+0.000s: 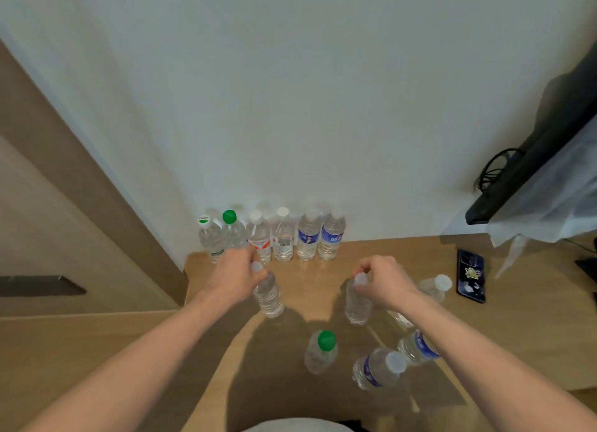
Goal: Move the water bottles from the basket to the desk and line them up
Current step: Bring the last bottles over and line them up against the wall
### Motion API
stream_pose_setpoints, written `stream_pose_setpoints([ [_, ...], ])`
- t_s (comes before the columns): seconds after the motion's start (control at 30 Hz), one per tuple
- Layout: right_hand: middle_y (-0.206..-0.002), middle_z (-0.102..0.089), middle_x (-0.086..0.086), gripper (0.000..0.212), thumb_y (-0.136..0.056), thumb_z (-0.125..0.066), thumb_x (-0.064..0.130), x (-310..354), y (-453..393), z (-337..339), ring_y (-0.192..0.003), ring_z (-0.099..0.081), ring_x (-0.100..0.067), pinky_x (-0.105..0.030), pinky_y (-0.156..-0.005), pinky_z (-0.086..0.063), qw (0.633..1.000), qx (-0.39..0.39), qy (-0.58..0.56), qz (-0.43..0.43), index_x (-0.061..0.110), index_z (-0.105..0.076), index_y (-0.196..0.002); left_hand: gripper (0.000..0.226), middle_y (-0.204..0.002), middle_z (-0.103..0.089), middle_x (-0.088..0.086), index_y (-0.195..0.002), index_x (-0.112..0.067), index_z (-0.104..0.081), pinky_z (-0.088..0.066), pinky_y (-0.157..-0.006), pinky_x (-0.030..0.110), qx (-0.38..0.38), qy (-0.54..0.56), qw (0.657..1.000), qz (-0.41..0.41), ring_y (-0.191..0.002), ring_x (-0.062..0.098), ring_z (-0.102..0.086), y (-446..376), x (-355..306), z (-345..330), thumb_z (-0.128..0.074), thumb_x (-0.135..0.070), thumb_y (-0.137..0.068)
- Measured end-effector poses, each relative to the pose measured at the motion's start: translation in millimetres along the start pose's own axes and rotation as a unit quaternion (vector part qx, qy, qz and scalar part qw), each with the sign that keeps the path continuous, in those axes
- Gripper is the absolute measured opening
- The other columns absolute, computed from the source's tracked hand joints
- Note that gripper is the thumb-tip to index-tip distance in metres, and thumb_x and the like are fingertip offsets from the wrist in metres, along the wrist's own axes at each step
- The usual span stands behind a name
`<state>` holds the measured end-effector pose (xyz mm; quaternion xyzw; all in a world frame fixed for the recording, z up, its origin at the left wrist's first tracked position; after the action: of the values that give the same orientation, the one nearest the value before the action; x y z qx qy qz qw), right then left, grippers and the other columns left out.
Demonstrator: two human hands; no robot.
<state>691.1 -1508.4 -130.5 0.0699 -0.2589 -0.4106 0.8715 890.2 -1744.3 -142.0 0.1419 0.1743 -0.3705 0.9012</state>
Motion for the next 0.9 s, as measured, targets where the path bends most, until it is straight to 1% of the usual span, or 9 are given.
stream_pose_setpoints([
  [0.1,-0.101,-0.070,0.009,0.017,-0.082,-0.076,0.021,34.1,-15.4,-1.7,-0.096,-0.067,-0.016,-0.026,-0.081,-0.046,0.999,0.007,-0.004,0.040,0.035,-0.075,-0.091,0.025,-0.080,-0.059,-0.004,-0.083,-0.025,-0.059,-0.037,-0.063,0.033,-0.029,0.000,1.000,0.007,-0.077,0.020,-0.056,-4.1,11.3,13.3,-0.079,-0.039,-0.083],
  [0.2,-0.109,-0.074,0.008,0.023,-0.082,-0.079,0.024,69.3,-32.3,-7.8,-0.103,-0.067,-0.014,-0.023,-0.081,-0.043,0.996,0.015,-0.020,0.084,0.029,-0.079,-0.105,0.028,-0.084,-0.062,-0.002,-0.084,-0.026,-0.060,-0.039,-0.064,0.034,-0.048,0.002,0.999,0.023,-0.080,0.023,-0.060,-11.4,31.7,19.3,-0.081,-0.044,-0.082],
  [0.3,-0.111,-0.073,0.007,0.025,-0.084,-0.079,0.021,104.0,-49.2,-19.9,-0.103,-0.065,-0.012,-0.023,-0.082,-0.043,0.992,0.022,-0.054,0.114,0.025,-0.080,-0.108,0.026,-0.085,-0.065,-0.001,-0.087,-0.028,-0.063,-0.042,-0.068,0.035,-0.066,-0.001,0.997,0.034,-0.087,0.027,-0.065,-16.7,52.5,23.8,-0.082,-0.044,-0.081],
  [0.43,-0.102,-0.068,0.009,0.027,-0.084,-0.076,0.013,151.2,-67.1,-39.6,-0.100,-0.063,-0.010,-0.023,-0.082,-0.044,0.984,0.035,-0.071,0.157,0.021,-0.080,-0.109,0.029,-0.091,-0.071,0.003,-0.098,-0.022,-0.072,-0.051,-0.076,0.037,-0.079,0.014,0.995,0.053,-0.090,0.027,-0.066,-23.2,74.5,29.4,-0.084,-0.042,-0.080],
  [0.57,-0.111,-0.075,0.003,0.029,-0.085,-0.076,0.011,191.3,-79.4,-63.2,-0.106,-0.068,-0.015,-0.030,-0.093,-0.055,0.980,0.045,-0.050,0.185,0.021,-0.079,-0.112,0.029,-0.093,-0.069,0.001,-0.097,-0.022,-0.070,-0.045,-0.074,0.034,-0.086,0.020,0.993,0.075,-0.091,0.025,-0.065,-27.6,88.0,31.4,-0.084,-0.040,-0.080],
  [0.63,-0.114,-0.077,0.002,0.029,-0.087,-0.075,0.009,205.6,-83.1,-75.4,-0.108,-0.071,-0.016,-0.028,-0.093,-0.055,0.979,0.054,-0.042,0.192,0.021,-0.079,-0.113,0.028,-0.095,-0.068,0.000,-0.100,-0.022,-0.070,-0.044,-0.076,0.033,-0.081,0.029,0.992,0.087,-0.093,0.024,-0.064,-28.5,94.7,31.0,-0.083,-0.039,-0.081],
  [0.73,-0.115,-0.077,0.001,0.031,-0.088,-0.072,0.007,222.6,-87.1,-88.3,-0.108,-0.072,-0.018,-0.036,-0.095,-0.059,0.977,0.065,-0.031,0.200,0.021,-0.079,-0.115,0.025,-0.093,-0.064,-0.003,-0.097,-0.024,-0.068,-0.043,-0.077,0.033,-0.072,0.051,0.991,0.102,-0.093,0.024,-0.064,-28.6,105.9,31.5,-0.081,-0.037,-0.081],
  [0.87,-0.117,-0.076,0.001,0.030,-0.091,-0.071,0.010,235.6,-90.7,-97.1,-0.110,-0.070,-0.018,-0.025,-0.088,-0.052,0.977,0.062,-0.027,0.201,0.023,-0.077,-0.117,0.021,-0.098,-0.066,-0.004,-0.095,-0.026,-0.066,-0.042,-0.078,0.033,-0.077,0.077,0.987,0.119,-0.092,0.021,-0.061,-29.1,115.7,33.1,-0.078,-0.037,-0.081],
  [0.9,-0.118,-0.076,0.001,0.029,-0.091,-0.070,0.010,237.1,-91.7,-99.1,-0.111,-0.070,-0.018,-0.025,-0.088,-0.051,0.977,0.060,-0.031,0.203,0.022,-0.078,-0.117,0.020,-0.098,-0.065,-0.005,-0.094,-0.026,-0.066,-0.042,-0.078,0.033,-0.079,0.083,0.986,0.122,-0.091,0.021,-0.061,-29.1,116.5,33.4,-0.078,-0.036,-0.081],
])
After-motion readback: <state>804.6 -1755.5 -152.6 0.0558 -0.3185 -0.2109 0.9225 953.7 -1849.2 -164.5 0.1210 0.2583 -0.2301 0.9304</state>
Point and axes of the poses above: each hand's wrist, its own y-axis away from the middle knuckle, its own z-axis out of the back of the hand, x = y × z, the point moved 1 cm from there along -y, towards the middle knuckle
